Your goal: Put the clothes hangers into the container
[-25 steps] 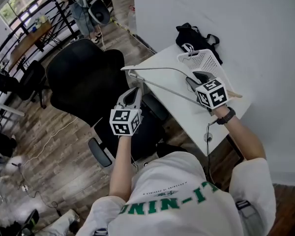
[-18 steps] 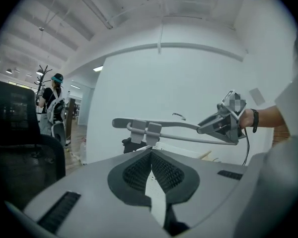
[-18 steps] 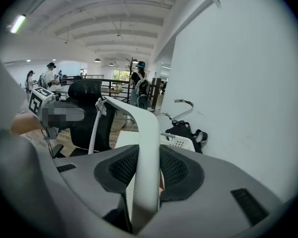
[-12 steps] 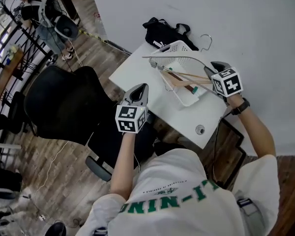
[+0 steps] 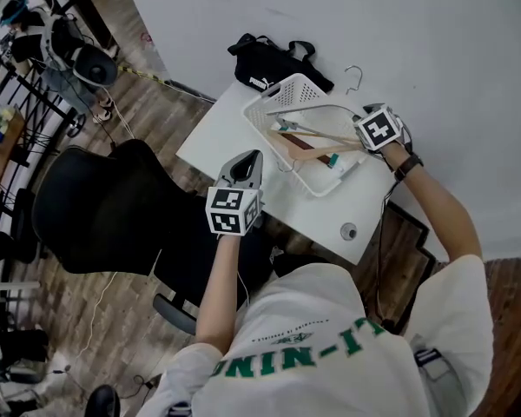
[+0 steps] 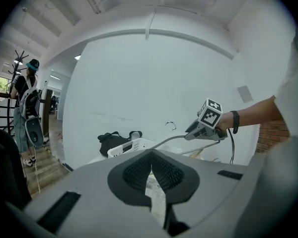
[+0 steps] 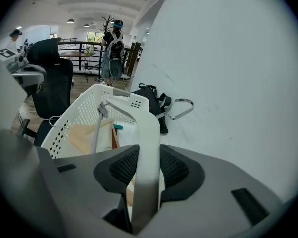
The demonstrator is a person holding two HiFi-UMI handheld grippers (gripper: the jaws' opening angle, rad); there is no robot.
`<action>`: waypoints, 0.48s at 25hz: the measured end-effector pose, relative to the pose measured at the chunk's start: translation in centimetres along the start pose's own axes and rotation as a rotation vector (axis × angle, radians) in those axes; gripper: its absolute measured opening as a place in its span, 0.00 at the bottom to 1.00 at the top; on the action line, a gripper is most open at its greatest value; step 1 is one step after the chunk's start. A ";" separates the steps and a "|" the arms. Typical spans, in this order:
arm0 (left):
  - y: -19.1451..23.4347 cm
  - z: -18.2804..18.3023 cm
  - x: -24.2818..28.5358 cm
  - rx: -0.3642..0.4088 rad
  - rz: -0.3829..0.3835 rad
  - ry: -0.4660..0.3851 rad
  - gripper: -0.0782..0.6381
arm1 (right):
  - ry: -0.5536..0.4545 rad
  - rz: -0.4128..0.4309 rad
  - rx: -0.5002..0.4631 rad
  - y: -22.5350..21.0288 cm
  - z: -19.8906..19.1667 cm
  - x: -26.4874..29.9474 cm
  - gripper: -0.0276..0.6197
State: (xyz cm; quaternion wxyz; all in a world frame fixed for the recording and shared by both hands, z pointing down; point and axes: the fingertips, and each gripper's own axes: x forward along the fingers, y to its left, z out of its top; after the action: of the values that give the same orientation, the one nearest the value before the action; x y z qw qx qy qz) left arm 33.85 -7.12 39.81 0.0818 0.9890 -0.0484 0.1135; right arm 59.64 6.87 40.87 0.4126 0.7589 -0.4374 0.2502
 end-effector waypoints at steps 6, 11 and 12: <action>0.8 -0.8 1.1 -0.020 -0.001 0.018 0.13 | 0.136 0.048 -0.005 2.2 -0.9 3.9 0.26; 1.9 -1.4 1.1 -0.036 0.015 0.026 0.13 | 0.155 0.068 0.010 3.0 -0.2 6.1 0.27; 2.2 -1.6 1.0 -0.041 0.021 0.027 0.13 | 0.169 0.066 0.010 3.1 -0.2 6.4 0.27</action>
State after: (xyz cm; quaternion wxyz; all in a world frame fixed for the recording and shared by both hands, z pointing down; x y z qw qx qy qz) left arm 34.23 -9.13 41.92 0.1015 0.9849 -0.0599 0.1269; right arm 60.14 3.21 46.98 0.4356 0.7222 -0.4248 0.3289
